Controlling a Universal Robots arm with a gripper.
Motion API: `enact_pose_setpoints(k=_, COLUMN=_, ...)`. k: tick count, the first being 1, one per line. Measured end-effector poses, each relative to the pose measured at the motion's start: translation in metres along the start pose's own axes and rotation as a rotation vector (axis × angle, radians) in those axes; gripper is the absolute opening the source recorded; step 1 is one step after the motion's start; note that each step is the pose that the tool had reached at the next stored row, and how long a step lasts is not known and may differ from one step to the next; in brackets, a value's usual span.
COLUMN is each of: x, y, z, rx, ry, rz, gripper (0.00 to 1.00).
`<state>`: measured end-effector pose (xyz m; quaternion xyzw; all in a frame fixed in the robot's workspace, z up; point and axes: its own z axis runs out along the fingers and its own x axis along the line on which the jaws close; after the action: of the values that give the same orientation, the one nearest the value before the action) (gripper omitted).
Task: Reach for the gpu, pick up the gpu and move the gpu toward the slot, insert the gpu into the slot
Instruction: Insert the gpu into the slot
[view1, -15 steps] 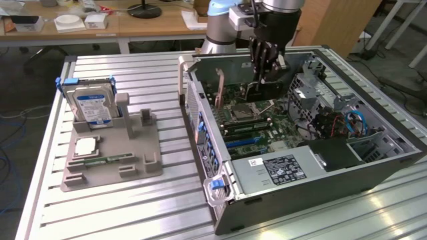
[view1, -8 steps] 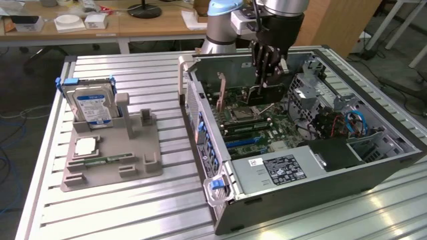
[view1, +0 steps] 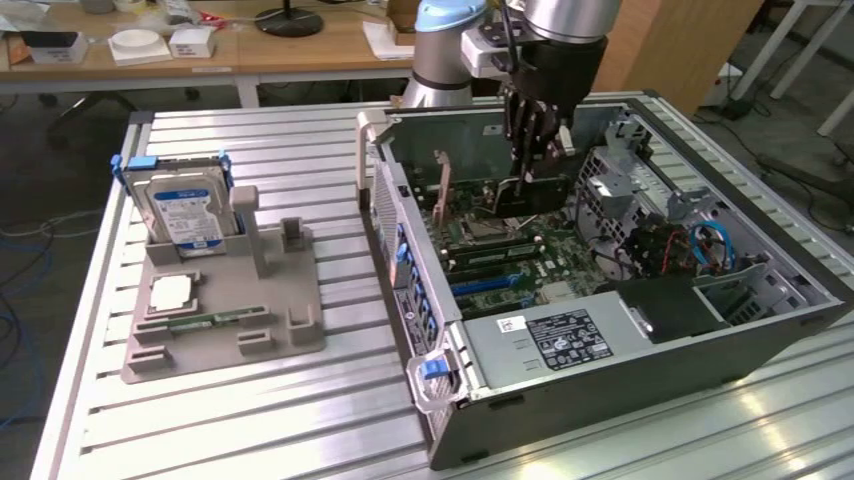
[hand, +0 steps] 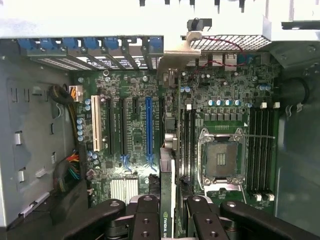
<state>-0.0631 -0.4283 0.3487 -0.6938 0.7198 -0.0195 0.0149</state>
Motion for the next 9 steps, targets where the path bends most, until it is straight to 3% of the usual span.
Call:
enact_pose_setpoints(k=5, x=0.0025, y=0.0002, z=0.0044, rx=0.0003, ry=0.0091, rz=0.001, gripper=0.25)
enact_pose_setpoints(k=9, x=0.0068, y=0.0002, z=0.0088, rx=0.0003, ry=0.01, rz=0.0, gripper=0.25)
